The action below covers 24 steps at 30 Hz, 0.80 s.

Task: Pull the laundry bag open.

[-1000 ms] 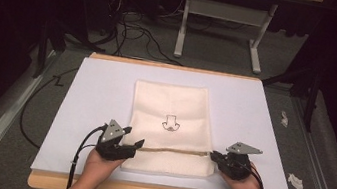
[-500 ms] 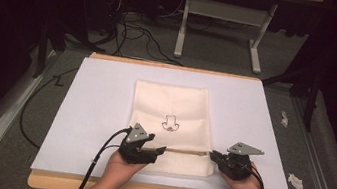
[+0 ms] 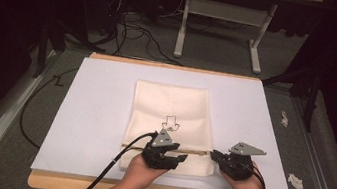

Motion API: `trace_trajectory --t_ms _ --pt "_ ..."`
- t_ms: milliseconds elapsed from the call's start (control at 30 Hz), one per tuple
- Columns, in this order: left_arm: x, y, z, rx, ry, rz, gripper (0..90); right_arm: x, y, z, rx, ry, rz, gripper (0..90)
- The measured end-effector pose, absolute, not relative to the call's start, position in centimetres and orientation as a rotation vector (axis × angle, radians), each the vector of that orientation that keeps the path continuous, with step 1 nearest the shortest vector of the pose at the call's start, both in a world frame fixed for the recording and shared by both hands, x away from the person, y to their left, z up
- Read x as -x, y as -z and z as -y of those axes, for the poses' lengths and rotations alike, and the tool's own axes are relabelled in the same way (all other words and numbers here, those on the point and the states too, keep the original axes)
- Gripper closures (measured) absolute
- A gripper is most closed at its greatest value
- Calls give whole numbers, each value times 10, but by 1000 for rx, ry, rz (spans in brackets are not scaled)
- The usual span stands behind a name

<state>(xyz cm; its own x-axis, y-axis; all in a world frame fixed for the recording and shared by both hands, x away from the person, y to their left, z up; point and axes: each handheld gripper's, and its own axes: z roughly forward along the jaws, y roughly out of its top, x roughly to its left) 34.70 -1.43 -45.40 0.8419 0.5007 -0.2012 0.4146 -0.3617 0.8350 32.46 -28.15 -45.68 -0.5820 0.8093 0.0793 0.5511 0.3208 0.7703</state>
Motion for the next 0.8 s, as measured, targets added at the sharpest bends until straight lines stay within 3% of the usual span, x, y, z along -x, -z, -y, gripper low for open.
trace_trajectory --t_ms 233,533,567,800 --pt "-351 459 53 -2016 -71 -680 633 -323 453 281 -1196 -1140 -2260 847" --pt "-360 465 63 -2027 -12 -742 690 -322 451 282 -1195 -1167 -2253 848" --pt "-359 466 64 -2020 -2 -735 752 -321 450 281 -1197 -1168 -2254 848" --pt "-355 470 70 -2015 18 -722 818 -320 450 279 -1177 -1160 -2259 848"
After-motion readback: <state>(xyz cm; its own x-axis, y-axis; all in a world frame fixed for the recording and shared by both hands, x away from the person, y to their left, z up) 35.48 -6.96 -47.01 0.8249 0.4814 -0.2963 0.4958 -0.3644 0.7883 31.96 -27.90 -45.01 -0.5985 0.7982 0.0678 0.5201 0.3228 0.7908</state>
